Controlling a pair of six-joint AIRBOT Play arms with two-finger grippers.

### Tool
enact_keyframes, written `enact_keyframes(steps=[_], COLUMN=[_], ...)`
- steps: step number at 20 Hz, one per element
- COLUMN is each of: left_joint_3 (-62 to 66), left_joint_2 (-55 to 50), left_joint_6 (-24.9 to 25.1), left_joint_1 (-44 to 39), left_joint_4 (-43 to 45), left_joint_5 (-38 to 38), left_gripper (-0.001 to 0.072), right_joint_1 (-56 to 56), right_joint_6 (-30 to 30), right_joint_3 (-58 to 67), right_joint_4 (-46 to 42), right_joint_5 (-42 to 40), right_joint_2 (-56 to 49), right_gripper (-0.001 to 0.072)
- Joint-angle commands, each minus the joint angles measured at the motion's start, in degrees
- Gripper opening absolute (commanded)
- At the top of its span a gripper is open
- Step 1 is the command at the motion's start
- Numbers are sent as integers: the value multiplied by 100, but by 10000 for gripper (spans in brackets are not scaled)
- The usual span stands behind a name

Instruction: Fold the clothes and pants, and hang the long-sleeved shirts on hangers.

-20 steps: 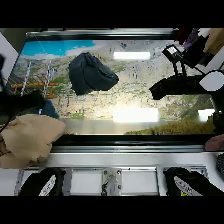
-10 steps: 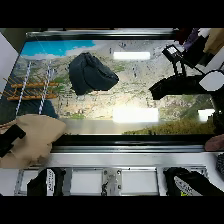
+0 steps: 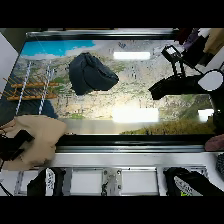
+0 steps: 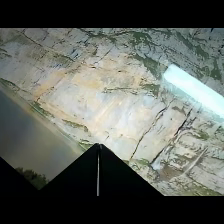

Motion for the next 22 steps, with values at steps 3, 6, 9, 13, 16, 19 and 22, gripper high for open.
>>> enact_keyframes(steps=[3,6,9,13,16,19,22], left_joint_3=[-214,-638,-560,369,1445,2433,3193], left_joint_2=[509,431,264,640,1266,1738,1867], left_joint_6=[-98,-92,24,133,-310,-940,-1563], left_joint_1=[13,13,7,-404,-1257,-2385,-3565], left_joint_4=[-310,-684,-942,-1473,-1482,-1480,-1429], left_joint_5=[127,160,195,87,-55,9,179], left_gripper=[682,653,43,23,23,22,22], right_joint_1=[2,2,2,2,2,2,2], right_joint_6=[2,2,0,2,2,2,2], right_joint_3=[4,4,4,4,4,4,4], right_joint_4=[2,4,2,2,2,0,2], right_joint_5=[2,2,0,2,2,2,2], right_joint_2=[-4,-4,-4,-4,-4,-4,-4], right_gripper=[35,35,35,35,35,35,35])
